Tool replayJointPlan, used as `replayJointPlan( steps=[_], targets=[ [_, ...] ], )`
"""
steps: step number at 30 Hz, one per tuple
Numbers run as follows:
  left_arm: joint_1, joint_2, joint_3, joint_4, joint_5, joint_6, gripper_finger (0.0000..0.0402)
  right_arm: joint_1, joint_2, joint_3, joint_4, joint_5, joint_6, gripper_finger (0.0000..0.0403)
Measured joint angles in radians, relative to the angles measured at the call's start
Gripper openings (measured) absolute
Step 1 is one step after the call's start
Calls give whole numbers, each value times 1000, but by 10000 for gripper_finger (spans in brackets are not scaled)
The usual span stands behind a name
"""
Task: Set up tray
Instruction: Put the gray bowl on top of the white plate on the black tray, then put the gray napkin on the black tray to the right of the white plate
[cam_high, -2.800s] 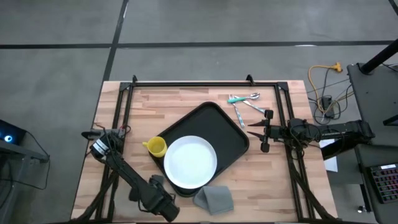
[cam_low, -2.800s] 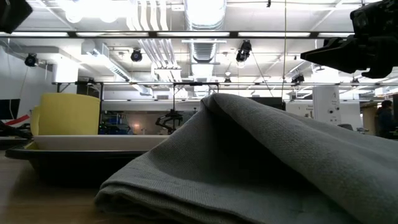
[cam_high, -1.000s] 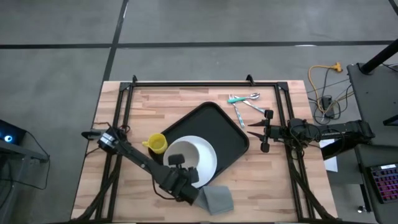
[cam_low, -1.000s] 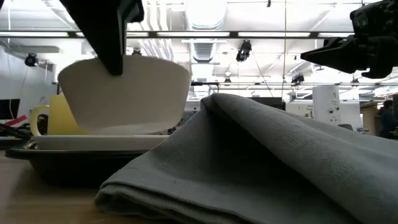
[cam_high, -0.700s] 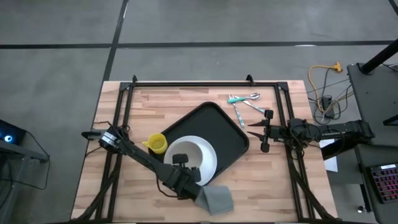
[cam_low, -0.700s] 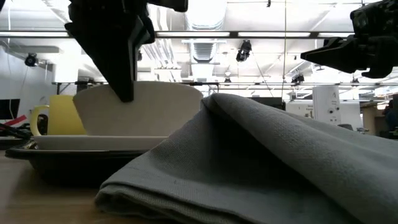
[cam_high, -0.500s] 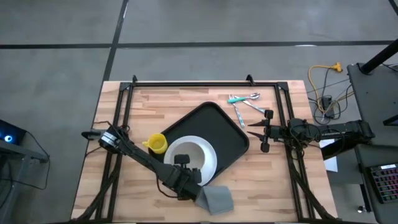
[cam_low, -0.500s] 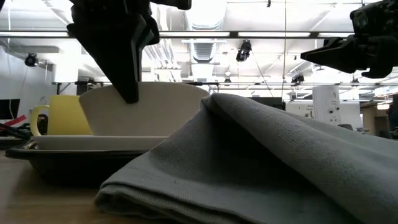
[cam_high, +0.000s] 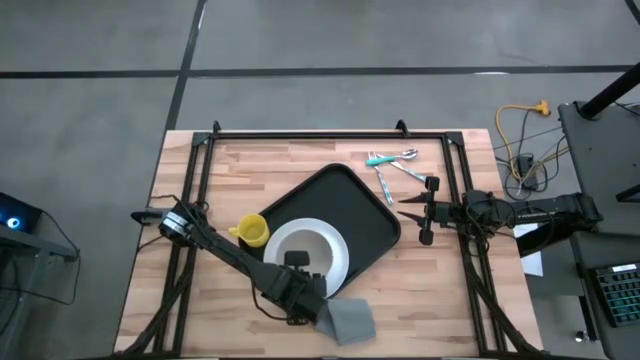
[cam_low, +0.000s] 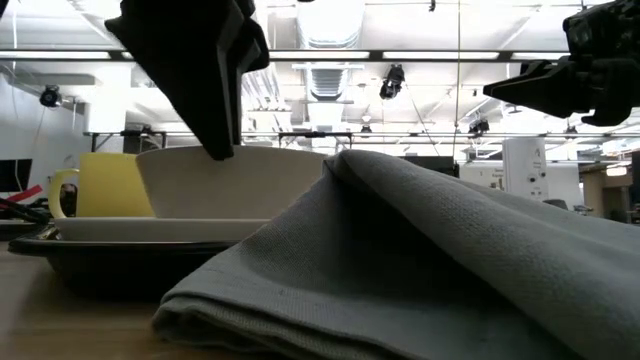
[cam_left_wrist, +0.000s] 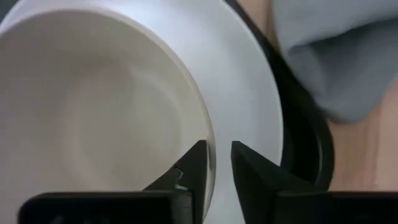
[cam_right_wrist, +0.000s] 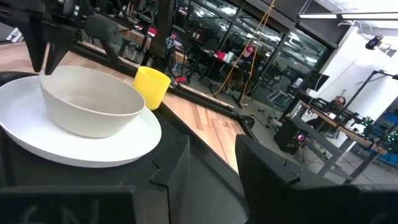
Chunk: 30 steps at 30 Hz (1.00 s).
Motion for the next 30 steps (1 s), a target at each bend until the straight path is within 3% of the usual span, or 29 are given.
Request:
replayJointPlan(
  steps=[12,18,25,30],
  targets=[
    [-9,-3,135,-4,0,63,155,0,-1,0,0,0,0,123],
    [-22,-29,207,-8,-3,116,159,0,-2,0,0,0,0,123],
    [-94,-97,180,-70,-6,303,159,0,-2,0,0,0,0,123],
    [-108,-164,130,-151,-4,193,159,0,-2,0,0,0,0,123]
  ],
)
